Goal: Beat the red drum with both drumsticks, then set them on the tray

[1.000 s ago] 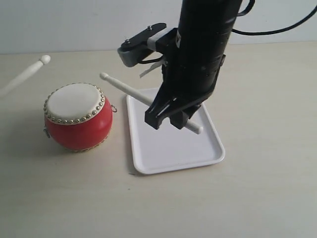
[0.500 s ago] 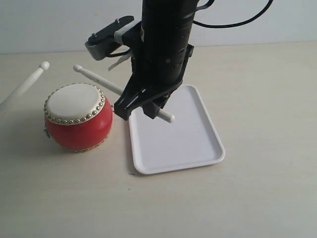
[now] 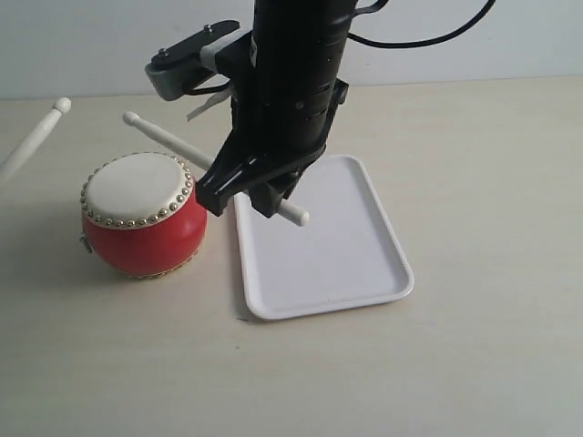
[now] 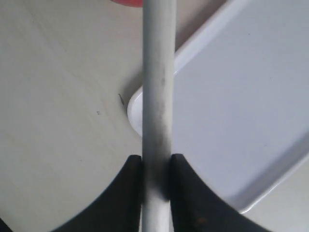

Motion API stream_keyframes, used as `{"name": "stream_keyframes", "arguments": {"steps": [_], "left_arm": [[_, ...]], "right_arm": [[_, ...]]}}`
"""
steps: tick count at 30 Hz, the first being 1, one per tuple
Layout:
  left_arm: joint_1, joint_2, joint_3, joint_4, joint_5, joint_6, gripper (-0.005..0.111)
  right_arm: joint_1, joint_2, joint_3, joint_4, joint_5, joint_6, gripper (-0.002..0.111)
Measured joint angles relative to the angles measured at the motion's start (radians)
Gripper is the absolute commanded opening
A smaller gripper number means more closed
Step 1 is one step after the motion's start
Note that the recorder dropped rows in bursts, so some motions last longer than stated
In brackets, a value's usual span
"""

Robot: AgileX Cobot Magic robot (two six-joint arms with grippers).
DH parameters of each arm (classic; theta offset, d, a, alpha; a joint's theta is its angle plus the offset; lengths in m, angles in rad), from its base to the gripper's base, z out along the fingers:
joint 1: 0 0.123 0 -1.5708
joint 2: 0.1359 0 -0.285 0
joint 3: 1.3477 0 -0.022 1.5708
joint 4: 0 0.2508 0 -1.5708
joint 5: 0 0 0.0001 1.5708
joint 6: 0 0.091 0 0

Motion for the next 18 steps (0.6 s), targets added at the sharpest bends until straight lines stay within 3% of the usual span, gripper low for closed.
{"name": "stream_keyframes", "arguments": {"steps": [9,18], "left_arm": [[0.0,0.0,0.0,0.0,-0.009,0.0,0.0],[-0.02,0.022,-0.018,-0.035,0.017,0.067,0.0]], "right_arm": [[0.0,0.148,-0.002,0.005,-0.002,0.018,0.0],[0.0,-0.09,-0.002,-0.05,-0.002,0.05,0.0]]}}
